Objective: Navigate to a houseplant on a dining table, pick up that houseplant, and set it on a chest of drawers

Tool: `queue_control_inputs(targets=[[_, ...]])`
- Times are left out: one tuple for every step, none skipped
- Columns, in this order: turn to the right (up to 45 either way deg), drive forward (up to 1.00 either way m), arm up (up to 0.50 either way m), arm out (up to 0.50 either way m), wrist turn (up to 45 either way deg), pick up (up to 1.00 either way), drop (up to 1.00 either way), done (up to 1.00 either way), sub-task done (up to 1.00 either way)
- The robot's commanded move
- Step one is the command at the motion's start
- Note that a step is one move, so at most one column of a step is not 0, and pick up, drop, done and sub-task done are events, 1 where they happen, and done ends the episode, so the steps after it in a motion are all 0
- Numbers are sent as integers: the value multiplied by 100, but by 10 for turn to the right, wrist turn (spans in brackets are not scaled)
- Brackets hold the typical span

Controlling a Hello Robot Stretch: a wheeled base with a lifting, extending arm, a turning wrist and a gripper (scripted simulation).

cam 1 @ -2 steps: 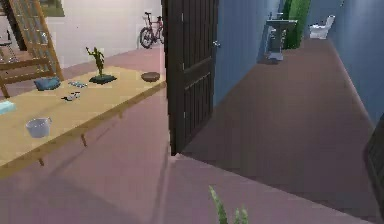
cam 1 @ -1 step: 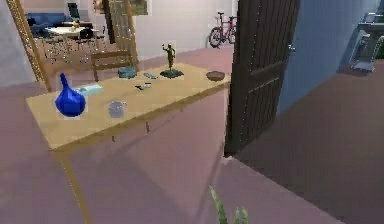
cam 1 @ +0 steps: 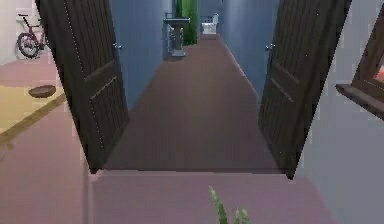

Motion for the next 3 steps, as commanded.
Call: queue_control_inputs(targets=[[450,0,0,0,0,0,0,0,0],[90,0,0,0,0,0,0,0,0],[30,0,0,0,0,0,0,0,0]])
